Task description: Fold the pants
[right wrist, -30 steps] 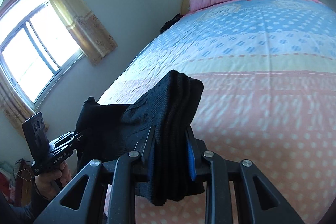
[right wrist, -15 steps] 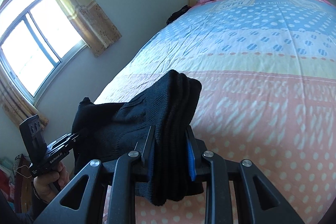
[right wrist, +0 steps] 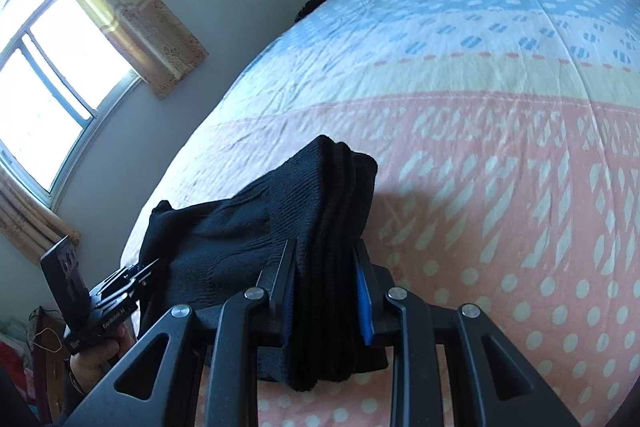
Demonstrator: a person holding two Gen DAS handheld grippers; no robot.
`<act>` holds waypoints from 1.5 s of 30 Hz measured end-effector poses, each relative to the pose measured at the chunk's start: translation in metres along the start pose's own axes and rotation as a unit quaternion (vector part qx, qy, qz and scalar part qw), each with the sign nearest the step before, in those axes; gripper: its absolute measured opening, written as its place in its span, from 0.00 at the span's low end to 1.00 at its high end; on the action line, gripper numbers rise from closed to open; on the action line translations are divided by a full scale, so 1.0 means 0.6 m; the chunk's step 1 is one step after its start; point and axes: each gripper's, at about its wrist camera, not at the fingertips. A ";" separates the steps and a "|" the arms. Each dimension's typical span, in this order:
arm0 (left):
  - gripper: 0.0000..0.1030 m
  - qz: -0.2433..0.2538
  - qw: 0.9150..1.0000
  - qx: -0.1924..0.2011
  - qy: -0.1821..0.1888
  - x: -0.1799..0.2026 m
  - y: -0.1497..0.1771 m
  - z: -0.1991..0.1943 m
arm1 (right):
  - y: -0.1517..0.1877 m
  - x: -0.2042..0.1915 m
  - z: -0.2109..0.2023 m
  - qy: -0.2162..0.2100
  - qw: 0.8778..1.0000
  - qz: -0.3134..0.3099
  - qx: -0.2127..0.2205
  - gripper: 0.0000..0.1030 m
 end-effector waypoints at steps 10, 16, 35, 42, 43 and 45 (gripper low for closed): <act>0.76 -0.017 1.000 0.008 -0.015 -0.020 0.016 0.008 | 0.007 0.039 0.023 0.011 0.999 0.033 -0.003 0.38; 0.90 -0.038 0.999 -0.001 -0.012 -0.040 0.027 0.002 | 0.009 0.050 0.023 0.007 0.999 0.041 -0.002 0.46; 0.94 -0.022 0.994 0.087 -0.062 -0.038 0.025 -0.199 | 0.099 -0.081 -0.177 0.141 0.978 -0.029 0.151 0.64; 0.99 -0.021 0.990 0.135 -0.039 -0.004 0.007 -0.247 | 0.167 -0.209 -0.225 0.142 0.966 -0.147 0.161 0.65; 0.99 -0.016 0.989 0.141 -0.037 0.003 0.004 -0.255 | 0.174 -0.217 -0.231 0.143 0.964 -0.153 0.164 0.65; 1.00 -0.008 0.988 0.147 -0.035 0.013 0.002 -0.263 | 0.185 -0.235 -0.249 0.141 0.961 -0.164 0.172 0.65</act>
Point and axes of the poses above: each gripper's, at about its wrist camera, not at the fingertips, and z roughly the way its jaws point, x to its right, y to its underside, and after that the axes turned 4 degrees about z, right-handed
